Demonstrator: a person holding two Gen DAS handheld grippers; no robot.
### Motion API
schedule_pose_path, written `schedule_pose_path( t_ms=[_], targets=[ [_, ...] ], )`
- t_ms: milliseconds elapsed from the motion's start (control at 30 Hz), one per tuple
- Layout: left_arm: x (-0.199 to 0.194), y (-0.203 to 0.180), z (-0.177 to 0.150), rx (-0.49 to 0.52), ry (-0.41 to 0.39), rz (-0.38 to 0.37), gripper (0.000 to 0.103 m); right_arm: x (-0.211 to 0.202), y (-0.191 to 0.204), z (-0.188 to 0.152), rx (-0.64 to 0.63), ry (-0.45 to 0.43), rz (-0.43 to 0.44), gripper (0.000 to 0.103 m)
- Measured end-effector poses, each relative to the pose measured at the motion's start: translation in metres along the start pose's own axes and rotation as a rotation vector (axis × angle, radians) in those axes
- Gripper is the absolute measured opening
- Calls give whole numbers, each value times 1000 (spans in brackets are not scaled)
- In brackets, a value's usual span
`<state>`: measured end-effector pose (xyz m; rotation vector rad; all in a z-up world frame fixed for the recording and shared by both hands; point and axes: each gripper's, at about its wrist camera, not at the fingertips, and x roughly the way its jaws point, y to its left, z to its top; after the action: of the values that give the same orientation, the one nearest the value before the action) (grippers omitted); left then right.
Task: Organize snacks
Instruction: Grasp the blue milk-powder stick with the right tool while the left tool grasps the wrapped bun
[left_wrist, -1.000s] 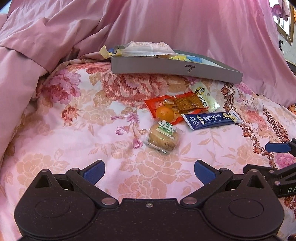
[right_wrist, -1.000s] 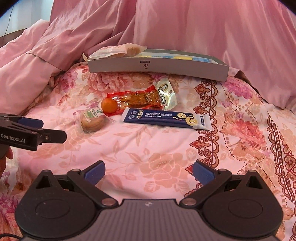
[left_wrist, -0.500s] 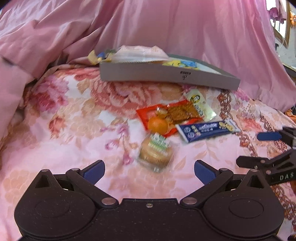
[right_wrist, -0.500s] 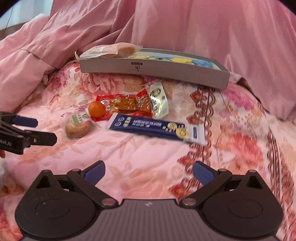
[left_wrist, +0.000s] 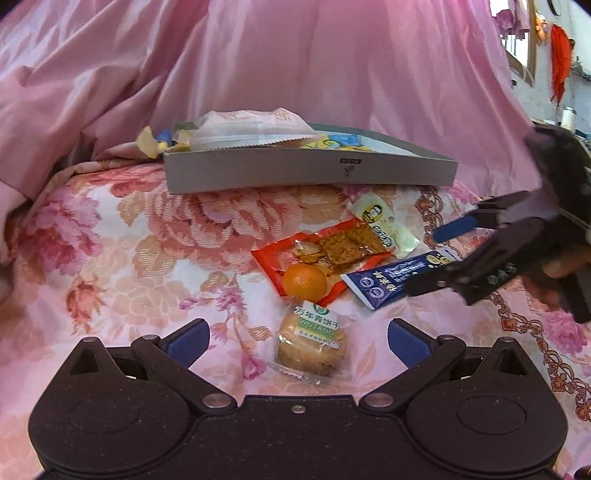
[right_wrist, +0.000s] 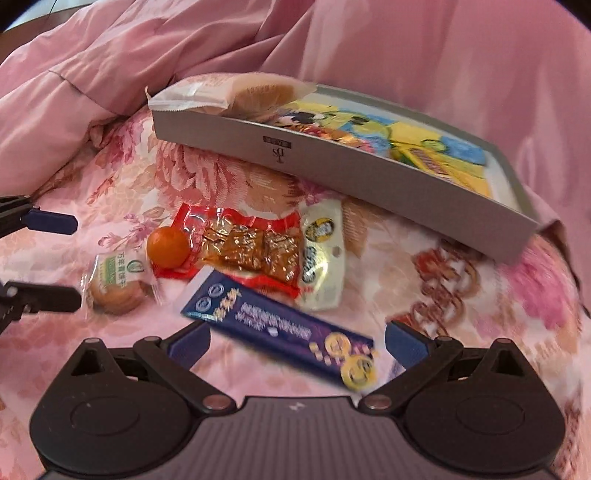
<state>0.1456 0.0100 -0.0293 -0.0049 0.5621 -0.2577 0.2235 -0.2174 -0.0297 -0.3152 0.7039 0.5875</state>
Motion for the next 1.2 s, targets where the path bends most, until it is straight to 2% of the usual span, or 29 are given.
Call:
schedule_pose_path(
  t_ms=[133, 267, 400, 533, 633, 800, 933, 967, 1067, 1200],
  targets=[
    [7, 0, 2, 16, 8, -32, 102, 19, -4, 10, -3, 44, 53, 103],
    [12, -1, 5, 36, 5, -35, 102, 28, -6, 7, 22, 112, 124, 102],
    [13, 2, 9, 43, 17, -49, 102, 16, 2, -5, 1, 151, 164, 100],
    [12, 3, 9, 41, 18, -71, 102, -7, 11, -18, 10, 164, 224, 92],
    [15, -1, 7, 74, 34, -71, 102, -15, 19, -19, 9, 129, 196, 91],
    [18, -8, 3, 129, 49, -49, 95, 0, 27, -18, 12, 108, 99, 84],
    [22, -8, 1, 128, 55, -53, 91, -8, 31, -27, 30, 70, 84, 71],
    [23, -8, 2, 128, 54, -55, 87, -10, 33, -29, 41, 65, 73, 65],
    [27, -9, 1, 128, 62, -62, 78, -18, 39, -37, 92, 51, 29, 55],
    [34, -9, -3, 127, 101, -35, 59, -27, 48, -46, 145, 41, -22, 49]
  ],
)
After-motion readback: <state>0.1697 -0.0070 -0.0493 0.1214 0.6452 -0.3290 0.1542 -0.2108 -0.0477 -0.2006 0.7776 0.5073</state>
